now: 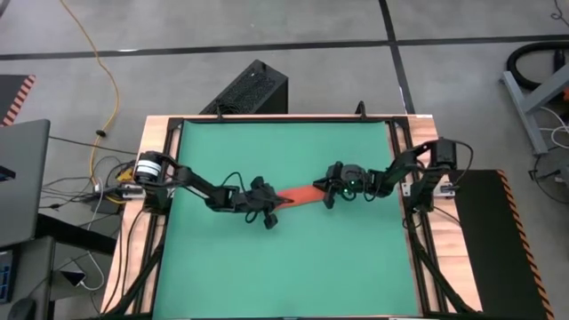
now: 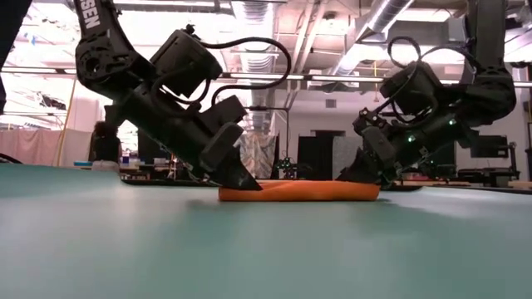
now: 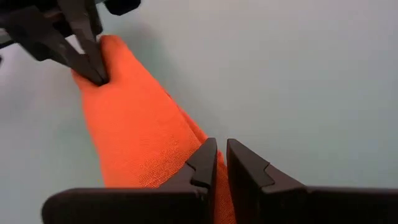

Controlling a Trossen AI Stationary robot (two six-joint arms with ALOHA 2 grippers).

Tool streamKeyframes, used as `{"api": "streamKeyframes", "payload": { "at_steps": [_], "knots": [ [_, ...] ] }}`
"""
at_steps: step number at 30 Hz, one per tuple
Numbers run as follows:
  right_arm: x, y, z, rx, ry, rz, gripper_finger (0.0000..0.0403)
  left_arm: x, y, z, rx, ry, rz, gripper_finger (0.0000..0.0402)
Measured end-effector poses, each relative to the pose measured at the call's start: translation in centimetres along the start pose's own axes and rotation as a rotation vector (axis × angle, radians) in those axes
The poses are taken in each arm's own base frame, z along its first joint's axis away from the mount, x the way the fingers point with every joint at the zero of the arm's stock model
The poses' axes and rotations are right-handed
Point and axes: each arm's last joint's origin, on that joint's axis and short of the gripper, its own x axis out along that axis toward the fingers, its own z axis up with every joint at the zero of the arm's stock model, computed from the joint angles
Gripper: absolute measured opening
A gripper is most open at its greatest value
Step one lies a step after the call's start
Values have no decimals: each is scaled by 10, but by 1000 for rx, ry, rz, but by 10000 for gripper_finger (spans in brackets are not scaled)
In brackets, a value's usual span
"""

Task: Roll towel
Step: Roll the orange microfiber towel

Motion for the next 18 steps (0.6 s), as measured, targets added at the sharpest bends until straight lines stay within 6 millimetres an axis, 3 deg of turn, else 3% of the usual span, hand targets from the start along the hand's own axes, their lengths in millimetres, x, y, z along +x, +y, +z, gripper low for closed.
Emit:
{"api": "streamKeyframes", "payload": {
  "at_steps": [9,18],
  "knots": [
    [-17,20,29,-181,-176,77,58,2,8,-2,62,76,-60,0],
    [-8,27,14,-260,-131,128,58,7,25,2,98,102,-131,0]
  ]
}}
